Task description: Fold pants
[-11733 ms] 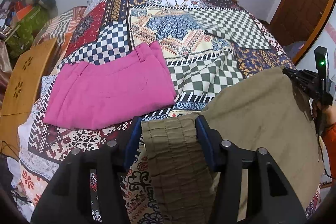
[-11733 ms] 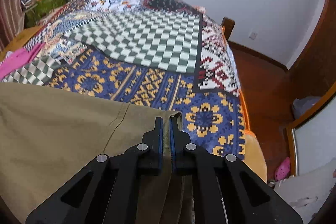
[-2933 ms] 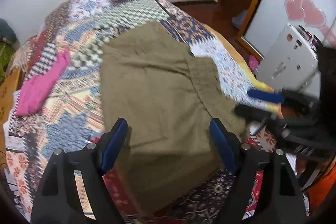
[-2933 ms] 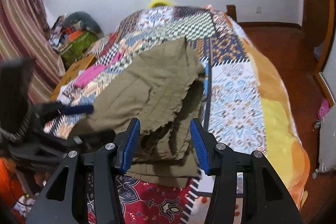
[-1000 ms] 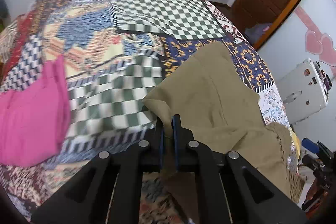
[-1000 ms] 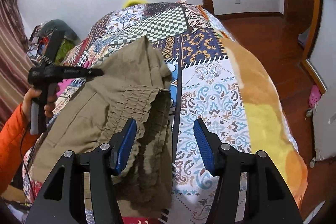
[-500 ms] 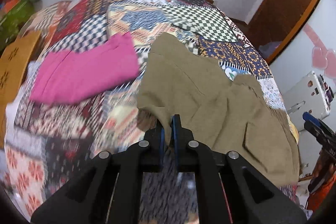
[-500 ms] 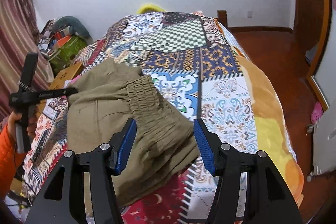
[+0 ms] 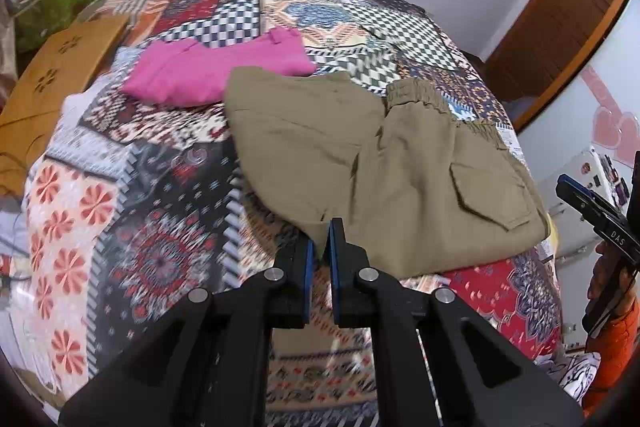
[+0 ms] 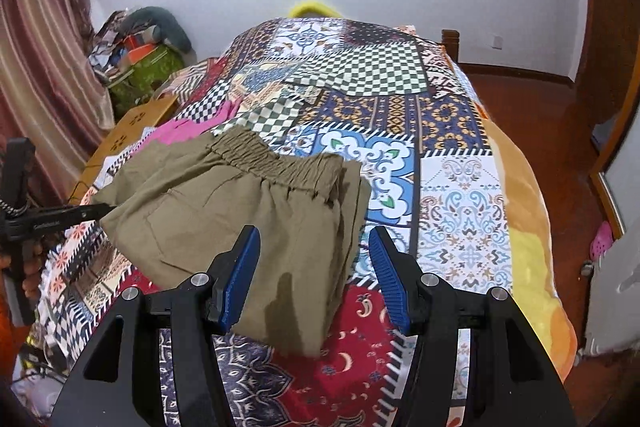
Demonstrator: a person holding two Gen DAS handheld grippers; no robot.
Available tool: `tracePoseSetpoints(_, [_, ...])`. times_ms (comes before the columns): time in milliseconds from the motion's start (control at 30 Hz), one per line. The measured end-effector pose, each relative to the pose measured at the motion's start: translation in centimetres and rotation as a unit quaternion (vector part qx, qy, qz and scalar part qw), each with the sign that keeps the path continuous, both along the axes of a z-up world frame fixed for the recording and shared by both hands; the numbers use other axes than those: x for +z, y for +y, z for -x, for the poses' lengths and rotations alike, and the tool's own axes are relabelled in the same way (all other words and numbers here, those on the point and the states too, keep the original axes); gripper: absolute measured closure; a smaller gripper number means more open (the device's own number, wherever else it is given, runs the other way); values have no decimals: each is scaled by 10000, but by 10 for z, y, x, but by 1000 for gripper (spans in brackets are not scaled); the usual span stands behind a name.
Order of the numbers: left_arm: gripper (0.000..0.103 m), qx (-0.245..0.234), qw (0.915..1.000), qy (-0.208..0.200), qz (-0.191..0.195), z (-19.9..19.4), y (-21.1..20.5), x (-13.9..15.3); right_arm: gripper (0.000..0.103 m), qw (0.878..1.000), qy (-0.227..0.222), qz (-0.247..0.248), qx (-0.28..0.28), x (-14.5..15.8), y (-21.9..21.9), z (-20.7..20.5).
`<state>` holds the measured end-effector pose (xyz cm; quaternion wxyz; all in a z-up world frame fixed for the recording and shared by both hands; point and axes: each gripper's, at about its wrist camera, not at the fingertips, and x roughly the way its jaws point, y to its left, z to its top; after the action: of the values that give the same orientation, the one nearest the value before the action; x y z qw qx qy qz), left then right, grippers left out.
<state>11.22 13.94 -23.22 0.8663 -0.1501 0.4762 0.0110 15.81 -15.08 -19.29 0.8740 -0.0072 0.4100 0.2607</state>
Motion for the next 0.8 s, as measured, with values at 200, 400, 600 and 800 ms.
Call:
tracePoseSetpoints(200, [96, 381, 9992, 60, -132, 18, 19, -6, 50, 9999, 10, 87, 149, -3, 13, 5])
tracePoseSetpoints(400, [96, 610, 9973, 358, -215, 28, 41, -20, 50, 9996, 30, 143, 227, -6, 19, 8])
tracePoseSetpoints(600, [96, 329, 9987, -57, -389, 16, 31, 17, 50, 9994, -14, 204, 268, -4, 25, 1])
tracePoseSetpoints(800, [90, -257, 9979, -373, -465, -26, -6, 45, 50, 9989, -225, 151, 393, 5, 36, -11])
